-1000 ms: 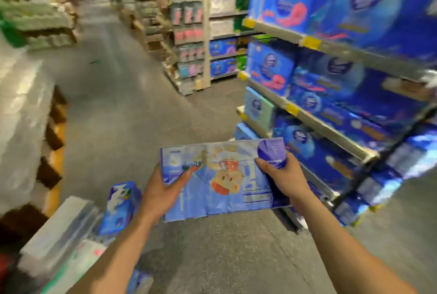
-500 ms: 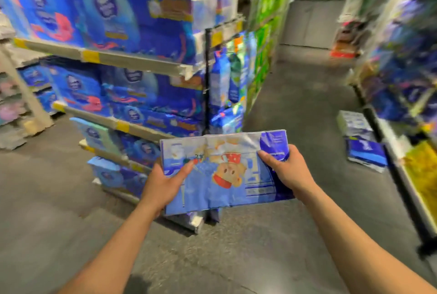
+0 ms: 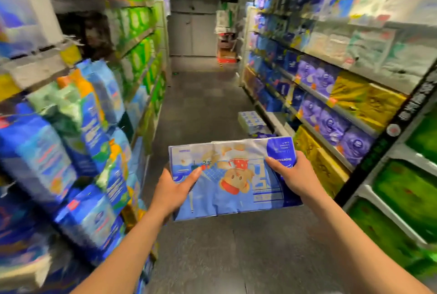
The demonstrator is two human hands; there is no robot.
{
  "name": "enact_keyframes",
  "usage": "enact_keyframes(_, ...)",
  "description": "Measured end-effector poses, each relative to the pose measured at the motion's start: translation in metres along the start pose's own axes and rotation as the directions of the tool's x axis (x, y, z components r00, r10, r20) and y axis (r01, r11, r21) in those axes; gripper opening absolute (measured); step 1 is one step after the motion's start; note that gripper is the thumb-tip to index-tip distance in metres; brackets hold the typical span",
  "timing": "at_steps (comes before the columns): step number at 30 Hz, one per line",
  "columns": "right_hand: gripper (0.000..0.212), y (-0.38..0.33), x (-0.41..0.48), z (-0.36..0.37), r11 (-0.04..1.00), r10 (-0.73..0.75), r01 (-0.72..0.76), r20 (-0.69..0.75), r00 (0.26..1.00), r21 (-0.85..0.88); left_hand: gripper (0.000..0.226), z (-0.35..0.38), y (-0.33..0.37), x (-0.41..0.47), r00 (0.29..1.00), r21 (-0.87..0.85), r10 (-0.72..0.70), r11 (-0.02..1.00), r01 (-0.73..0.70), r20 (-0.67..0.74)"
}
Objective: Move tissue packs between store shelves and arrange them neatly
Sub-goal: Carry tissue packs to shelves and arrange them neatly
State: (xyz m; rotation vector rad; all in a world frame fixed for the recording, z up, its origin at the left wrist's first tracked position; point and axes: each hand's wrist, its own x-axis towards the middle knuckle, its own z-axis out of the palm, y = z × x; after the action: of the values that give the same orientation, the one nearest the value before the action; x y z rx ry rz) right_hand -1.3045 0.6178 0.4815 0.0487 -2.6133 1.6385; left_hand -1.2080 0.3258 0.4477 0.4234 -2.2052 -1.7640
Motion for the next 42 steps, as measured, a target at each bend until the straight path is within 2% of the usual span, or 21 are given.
enact_keyframes(2,0.058,0.005,0.034,-0.007,0.999,0.049,-0.048,-0.069,0.996,0.015,0.073,0.022,0.004,0.056,0.997,0.017,-0.032,0.999,0.031,0.068)
enact_keyframes(4,0.068,0.009,0.068,-0.016,0.996,0.085,-0.081,-0.132,0.988,0.040,0.075,0.045,0.012,0.109,0.989,0.042,-0.017,0.999,0.011,0.148)
enact_keyframes(7,0.078,0.018,0.119,-0.030,0.991,0.125,-0.112,-0.199,0.972,0.074,0.081,0.088,0.028,0.183,0.982,0.080,0.005,0.997,-0.020,0.190)
enact_keyframes(9,0.066,0.027,0.155,-0.041,0.986,0.155,-0.136,-0.242,0.958,0.092,0.080,0.123,0.038,0.228,0.970,0.095,0.024,0.994,-0.048,0.241)
enact_keyframes(11,0.043,0.040,0.193,-0.052,0.986,0.160,-0.138,-0.275,0.948,0.096,0.074,0.162,0.047,0.271,0.958,0.113,0.043,0.991,-0.078,0.282)
enact_keyframes(13,0.041,0.056,0.239,-0.063,0.984,0.169,-0.141,-0.299,0.939,0.113,0.067,0.201,0.053,0.317,0.945,0.132,0.062,0.985,-0.110,0.323)
enact_keyframes(16,0.037,0.067,0.320,-0.083,0.983,0.161,-0.122,-0.331,0.930,0.135,0.064,0.260,0.063,0.389,0.940,0.120,0.101,0.982,-0.148,0.327)
enact_keyframes(19,0.028,0.061,0.413,-0.107,0.987,0.127,-0.087,-0.321,0.939,0.134,0.048,0.312,0.083,0.460,0.942,0.077,0.124,0.985,-0.155,0.311)
enact_keyframes(21,0.031,0.054,0.478,-0.120,0.989,0.111,-0.078,-0.292,0.950,0.123,0.058,0.336,0.101,0.506,0.951,0.056,0.108,0.990,-0.129,0.291)
enact_keyframes(23,0.042,0.046,0.544,-0.127,0.992,0.102,-0.076,-0.272,0.957,0.105,0.072,0.354,0.114,0.556,0.961,0.044,0.103,0.992,-0.118,0.255)
enact_keyframes(27,0.056,0.038,0.665,-0.112,0.996,0.071,-0.055,-0.250,0.966,0.069,0.077,0.375,0.123,0.655,0.975,0.003,0.088,0.996,-0.090,0.204)
enact_keyframes(31,0.073,0.036,0.780,-0.073,0.994,0.084,-0.066,-0.217,0.973,0.089,0.070,0.388,0.121,0.769,0.972,-0.019,0.087,0.996,-0.085,0.216)
enact_keyframes(36,0.059,0.024,0.932,-0.020,0.997,0.041,-0.022,-0.277,0.960,0.071,0.072,0.404,0.118,0.942,0.963,0.005,0.174,0.984,-0.179,0.203)
enact_keyframes(39,0.060,0.003,1.023,-0.002,0.998,0.033,-0.012,-0.351,0.936,0.061,0.080,0.417,0.143,1.049,0.948,0.052,0.197,0.975,-0.216,0.250)
enact_keyframes(42,0.049,-0.020,1.107,0.005,1.000,0.013,-0.006,-0.431,0.902,0.017,0.081,0.436,0.176,1.152,0.934,0.088,0.229,0.961,-0.261,0.273)
